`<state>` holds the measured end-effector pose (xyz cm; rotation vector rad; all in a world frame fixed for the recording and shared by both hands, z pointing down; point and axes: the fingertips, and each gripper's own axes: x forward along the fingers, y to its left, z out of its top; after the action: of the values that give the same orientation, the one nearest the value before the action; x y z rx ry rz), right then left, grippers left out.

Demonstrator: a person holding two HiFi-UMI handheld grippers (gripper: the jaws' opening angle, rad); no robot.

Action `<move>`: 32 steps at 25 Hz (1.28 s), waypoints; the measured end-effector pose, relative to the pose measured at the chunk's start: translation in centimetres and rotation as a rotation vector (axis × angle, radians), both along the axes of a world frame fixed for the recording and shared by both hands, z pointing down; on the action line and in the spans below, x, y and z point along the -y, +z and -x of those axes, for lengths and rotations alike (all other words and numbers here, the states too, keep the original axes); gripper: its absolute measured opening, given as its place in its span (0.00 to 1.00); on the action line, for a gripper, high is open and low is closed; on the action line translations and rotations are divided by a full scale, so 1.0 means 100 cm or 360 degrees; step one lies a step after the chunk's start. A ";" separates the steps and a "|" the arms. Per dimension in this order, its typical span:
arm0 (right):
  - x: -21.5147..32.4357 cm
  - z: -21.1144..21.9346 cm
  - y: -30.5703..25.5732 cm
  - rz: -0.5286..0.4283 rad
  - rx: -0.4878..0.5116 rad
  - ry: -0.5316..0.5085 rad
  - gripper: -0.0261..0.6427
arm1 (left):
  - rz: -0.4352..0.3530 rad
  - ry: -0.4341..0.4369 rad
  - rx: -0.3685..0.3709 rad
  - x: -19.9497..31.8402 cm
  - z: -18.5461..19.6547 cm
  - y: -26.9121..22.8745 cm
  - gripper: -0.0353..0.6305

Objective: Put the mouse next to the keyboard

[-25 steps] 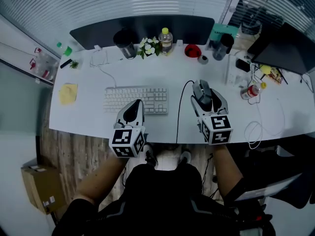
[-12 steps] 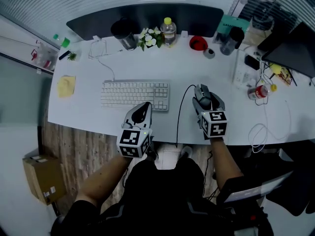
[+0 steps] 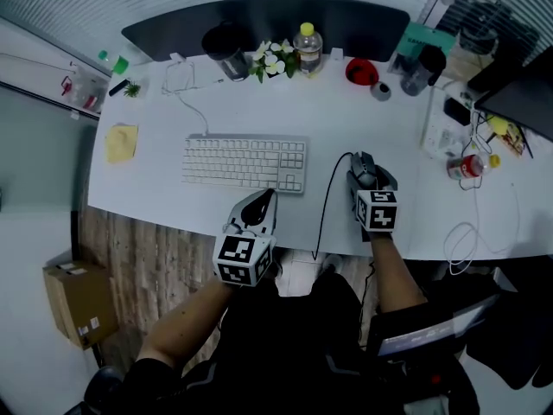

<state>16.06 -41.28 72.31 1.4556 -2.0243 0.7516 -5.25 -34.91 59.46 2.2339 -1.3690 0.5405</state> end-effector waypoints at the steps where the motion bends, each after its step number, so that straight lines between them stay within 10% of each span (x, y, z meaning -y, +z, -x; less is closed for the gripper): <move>1: 0.001 0.000 0.002 0.0002 0.0003 0.0004 0.49 | 0.0013 -0.0006 -0.0008 -0.001 0.000 0.001 0.10; 32: 0.001 0.003 0.019 0.0230 -0.0172 -0.0046 0.60 | -0.0031 -0.0040 -0.0015 -0.006 0.013 -0.018 0.10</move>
<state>15.78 -41.33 74.19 1.3530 -1.8664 0.7732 -6.53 -34.26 57.63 2.2289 -1.4014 0.5093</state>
